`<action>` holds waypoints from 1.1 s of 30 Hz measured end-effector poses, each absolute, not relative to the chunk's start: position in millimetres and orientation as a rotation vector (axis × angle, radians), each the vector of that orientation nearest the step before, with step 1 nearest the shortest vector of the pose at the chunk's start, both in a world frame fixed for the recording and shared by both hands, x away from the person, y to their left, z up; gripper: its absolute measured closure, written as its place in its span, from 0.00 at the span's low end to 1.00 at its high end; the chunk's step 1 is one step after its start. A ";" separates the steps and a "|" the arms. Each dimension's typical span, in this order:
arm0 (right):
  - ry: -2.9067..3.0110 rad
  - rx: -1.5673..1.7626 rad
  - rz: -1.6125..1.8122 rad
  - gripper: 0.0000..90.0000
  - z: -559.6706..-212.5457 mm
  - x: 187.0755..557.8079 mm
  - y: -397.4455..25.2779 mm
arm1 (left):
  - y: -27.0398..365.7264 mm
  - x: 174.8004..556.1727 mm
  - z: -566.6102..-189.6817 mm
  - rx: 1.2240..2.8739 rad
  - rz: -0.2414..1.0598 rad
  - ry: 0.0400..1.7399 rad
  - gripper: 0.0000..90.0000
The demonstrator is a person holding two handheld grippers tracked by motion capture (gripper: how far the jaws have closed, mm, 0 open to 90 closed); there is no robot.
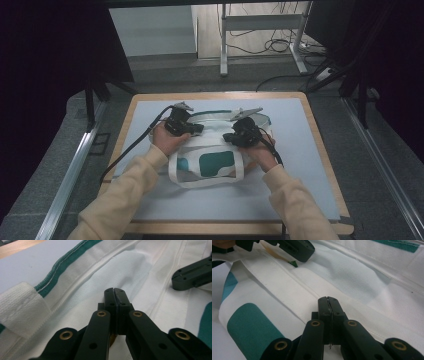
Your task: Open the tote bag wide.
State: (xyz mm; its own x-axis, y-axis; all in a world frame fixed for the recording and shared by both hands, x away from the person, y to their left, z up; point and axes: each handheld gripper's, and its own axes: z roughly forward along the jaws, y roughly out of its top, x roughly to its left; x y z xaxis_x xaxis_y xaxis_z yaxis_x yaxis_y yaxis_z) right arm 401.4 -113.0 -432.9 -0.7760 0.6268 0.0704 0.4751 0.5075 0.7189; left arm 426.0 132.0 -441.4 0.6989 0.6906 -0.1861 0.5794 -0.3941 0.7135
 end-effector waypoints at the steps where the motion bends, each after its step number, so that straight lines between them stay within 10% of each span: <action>1: 2.550 0.941 1.122 0.99 -432.6 401.2 -113.0 | 131.8 426.2 -441.5 2.103 0.175 0.970 1.00; 33: 2.713 0.902 1.005 0.99 -432.0 444.3 -104.8 | 132.3 415.9 -438.8 2.121 0.164 0.923 1.00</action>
